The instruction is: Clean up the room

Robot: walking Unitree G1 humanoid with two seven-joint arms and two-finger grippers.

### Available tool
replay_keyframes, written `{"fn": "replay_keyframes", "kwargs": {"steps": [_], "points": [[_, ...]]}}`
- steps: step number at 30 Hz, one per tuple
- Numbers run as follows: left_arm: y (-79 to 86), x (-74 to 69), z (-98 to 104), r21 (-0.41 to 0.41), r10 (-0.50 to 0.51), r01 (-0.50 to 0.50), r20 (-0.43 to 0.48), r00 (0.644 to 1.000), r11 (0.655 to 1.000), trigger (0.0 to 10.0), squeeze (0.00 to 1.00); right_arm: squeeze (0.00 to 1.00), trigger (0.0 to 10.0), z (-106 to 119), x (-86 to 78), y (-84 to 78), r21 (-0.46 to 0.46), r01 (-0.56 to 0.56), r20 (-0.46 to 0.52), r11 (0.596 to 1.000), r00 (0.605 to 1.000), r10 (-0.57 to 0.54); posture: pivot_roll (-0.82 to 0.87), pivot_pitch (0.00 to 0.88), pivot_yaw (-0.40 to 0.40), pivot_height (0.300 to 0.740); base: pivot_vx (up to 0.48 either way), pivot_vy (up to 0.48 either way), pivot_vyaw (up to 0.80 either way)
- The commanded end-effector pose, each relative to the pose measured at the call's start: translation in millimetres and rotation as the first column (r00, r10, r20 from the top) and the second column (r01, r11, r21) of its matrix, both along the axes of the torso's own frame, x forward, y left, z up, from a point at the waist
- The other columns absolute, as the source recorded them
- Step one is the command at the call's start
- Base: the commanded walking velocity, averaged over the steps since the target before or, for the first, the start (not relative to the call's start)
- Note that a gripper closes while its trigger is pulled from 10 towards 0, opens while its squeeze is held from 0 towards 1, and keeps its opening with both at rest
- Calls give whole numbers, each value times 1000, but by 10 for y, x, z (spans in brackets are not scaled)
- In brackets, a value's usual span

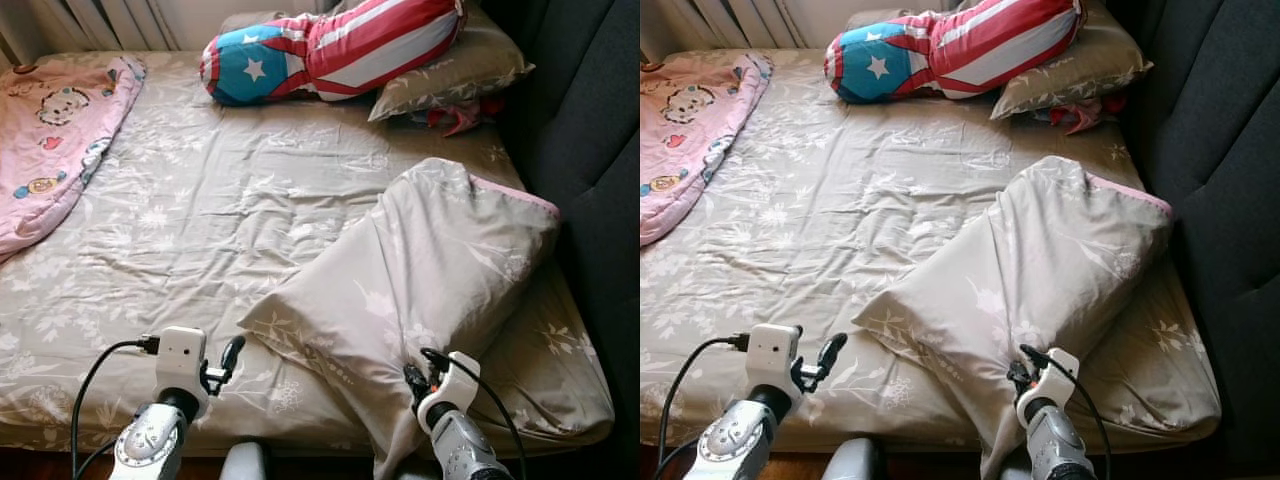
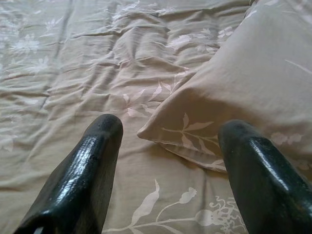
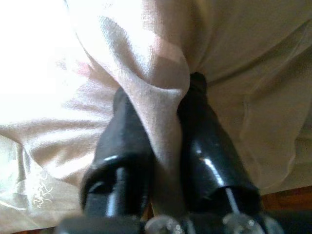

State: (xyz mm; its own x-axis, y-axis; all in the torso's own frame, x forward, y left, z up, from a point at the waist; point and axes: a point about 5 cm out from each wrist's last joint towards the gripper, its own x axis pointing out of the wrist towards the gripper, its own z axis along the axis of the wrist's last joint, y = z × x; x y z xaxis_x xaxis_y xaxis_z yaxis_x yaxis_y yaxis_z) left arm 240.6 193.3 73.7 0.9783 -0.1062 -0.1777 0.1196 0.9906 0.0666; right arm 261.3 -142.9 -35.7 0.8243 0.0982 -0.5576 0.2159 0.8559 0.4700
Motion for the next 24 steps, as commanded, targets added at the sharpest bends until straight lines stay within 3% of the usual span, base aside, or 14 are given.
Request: {"fn": "replay_keyframes", "kwargs": {"steps": [1, 24], "points": [[15, 10, -30, -1, 11, -11, -2, 1000, 1000, 10000, 0, 0, 0, -105, -131, 120, 30, -32, -57, 999, 998, 33, 134, 105, 27, 657, 0, 0, 0], [-36, 149, -149, -30, 34, -33, 11, 999, 999, 10000, 0, 0, 0, -171, -243, 39, -47, -54, -60, 997, 997, 51, 77, 14, 8, 657, 0, 0, 0]]}}
